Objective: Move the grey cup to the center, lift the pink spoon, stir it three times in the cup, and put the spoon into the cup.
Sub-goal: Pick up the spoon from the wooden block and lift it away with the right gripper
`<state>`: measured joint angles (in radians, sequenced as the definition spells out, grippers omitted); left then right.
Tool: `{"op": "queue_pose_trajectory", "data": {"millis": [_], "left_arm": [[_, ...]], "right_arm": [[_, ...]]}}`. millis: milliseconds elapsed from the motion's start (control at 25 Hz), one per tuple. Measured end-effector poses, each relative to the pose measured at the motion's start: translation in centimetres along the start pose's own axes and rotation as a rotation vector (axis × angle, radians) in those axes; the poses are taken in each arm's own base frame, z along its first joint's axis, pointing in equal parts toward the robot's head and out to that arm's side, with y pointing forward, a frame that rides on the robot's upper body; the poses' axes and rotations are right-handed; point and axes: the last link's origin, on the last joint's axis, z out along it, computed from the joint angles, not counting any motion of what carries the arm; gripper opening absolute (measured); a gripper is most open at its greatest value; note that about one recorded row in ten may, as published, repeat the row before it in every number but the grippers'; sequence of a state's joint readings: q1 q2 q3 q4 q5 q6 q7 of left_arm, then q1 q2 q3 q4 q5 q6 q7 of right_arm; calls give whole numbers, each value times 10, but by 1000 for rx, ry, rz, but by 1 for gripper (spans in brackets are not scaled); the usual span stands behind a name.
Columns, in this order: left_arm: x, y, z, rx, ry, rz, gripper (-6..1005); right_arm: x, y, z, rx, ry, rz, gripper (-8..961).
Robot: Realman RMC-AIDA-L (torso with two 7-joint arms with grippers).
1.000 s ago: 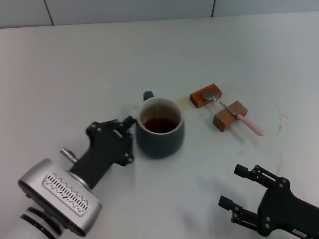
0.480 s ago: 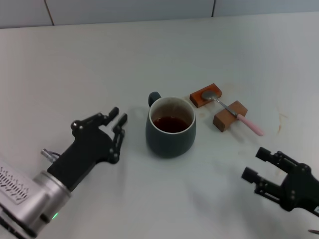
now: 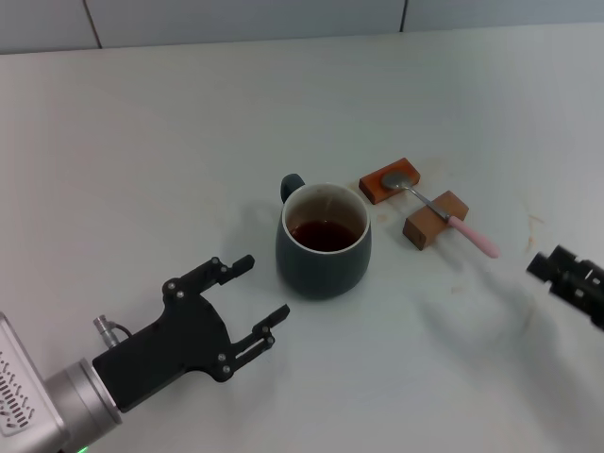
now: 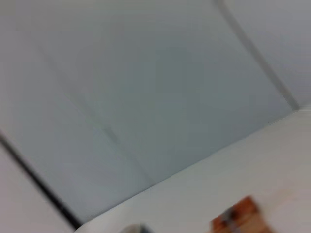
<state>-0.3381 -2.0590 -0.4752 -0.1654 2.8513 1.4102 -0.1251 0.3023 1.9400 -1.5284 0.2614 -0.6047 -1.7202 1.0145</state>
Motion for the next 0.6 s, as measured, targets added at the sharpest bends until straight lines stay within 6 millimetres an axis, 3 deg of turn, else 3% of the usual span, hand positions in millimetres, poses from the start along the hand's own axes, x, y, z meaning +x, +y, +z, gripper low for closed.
{"op": "queue_pose_trajectory", "data": {"millis": [120,400,600], "left_arm": [[-2,0,-1,1,-12,-1,555],[-3,1,-2,2,-17,2,852],[-3,1,-2,0,-18,2,863]], "right_arm": [[-6,-15,4,78,-10,71,738],[-10,-24,27,96,23,99,734],[-8,-21,46,65,65,91,732]]}}
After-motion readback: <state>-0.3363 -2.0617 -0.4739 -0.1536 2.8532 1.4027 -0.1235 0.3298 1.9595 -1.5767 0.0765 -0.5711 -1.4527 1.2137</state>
